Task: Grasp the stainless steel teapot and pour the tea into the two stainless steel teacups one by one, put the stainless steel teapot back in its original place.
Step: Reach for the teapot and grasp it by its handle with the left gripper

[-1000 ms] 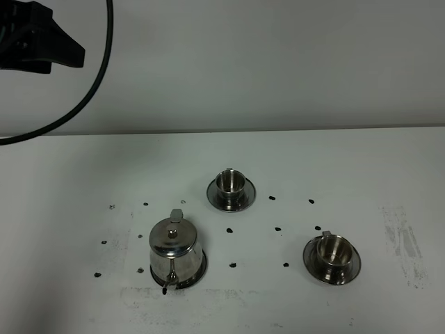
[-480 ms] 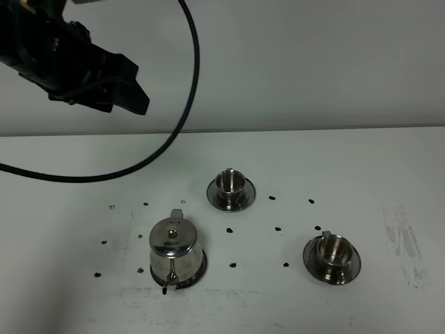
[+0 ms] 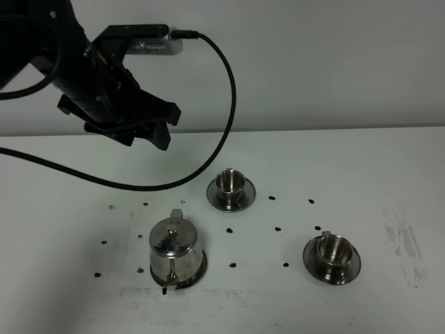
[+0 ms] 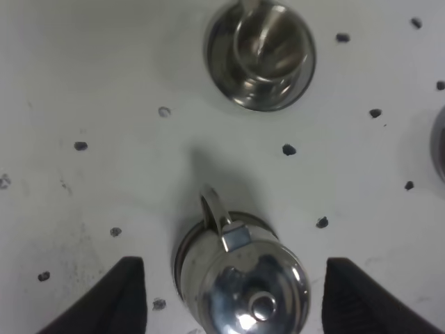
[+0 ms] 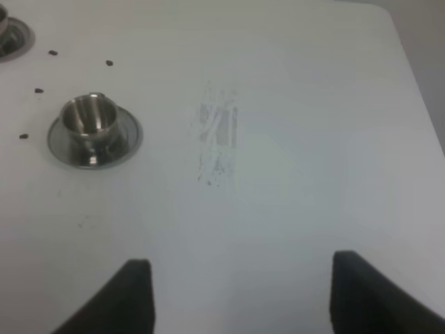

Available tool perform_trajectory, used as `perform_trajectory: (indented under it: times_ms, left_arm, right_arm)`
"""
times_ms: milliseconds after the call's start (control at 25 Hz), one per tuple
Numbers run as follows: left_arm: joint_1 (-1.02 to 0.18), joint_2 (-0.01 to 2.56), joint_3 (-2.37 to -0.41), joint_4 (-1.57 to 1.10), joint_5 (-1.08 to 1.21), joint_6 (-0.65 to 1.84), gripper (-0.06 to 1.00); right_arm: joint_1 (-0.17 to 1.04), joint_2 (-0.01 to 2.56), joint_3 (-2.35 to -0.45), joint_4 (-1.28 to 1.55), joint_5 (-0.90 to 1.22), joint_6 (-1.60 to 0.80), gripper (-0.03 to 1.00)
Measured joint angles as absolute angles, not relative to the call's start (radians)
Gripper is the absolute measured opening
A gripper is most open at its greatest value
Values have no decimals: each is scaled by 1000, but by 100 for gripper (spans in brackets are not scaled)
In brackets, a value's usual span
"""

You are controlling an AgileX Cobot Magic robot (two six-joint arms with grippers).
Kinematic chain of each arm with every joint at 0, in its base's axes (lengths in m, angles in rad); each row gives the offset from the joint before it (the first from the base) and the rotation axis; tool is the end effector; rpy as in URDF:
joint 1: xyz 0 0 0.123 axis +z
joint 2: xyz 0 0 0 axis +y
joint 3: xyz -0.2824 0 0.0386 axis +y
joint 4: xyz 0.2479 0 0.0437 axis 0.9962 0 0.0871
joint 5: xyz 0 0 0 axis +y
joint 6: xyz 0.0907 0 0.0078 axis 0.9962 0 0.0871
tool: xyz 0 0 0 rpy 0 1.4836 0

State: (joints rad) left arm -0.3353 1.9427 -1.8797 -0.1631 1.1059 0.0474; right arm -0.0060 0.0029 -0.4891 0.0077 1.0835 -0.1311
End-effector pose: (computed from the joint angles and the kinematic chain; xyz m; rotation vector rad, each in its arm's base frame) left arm 0.4030 -0.1544 0.3207 0.4585 2.6248 -0.3121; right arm -0.0041 0.0006 0.2723 -0.1305 2.0776 -0.0744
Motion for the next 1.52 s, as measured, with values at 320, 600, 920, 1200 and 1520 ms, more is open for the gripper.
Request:
perform_trajectory:
  times_ms: [320,600,920,1200,1520]
  left_arm:
    - [-359,2022,-1880,-158,1088,45,55]
    - [-378,2087,-1880,-140,1048,45,50]
    - [-401,2168,-1880,-136,996,45,50]
    - [-416,2213,-1880,-153,980,48,50]
    - [-416,2230,-1880,-186,991,66,50]
  right_arm:
    - [-6,3,-489,8,1084,-131,56]
    - [-6,3,-489,8,1084,-131,56]
    - [-6,3,-489,8,1084,-131,56]
    - [-6,3,-489,8,1084,-131,56]
    - [-6,3,-489,8,1084,-131,56]
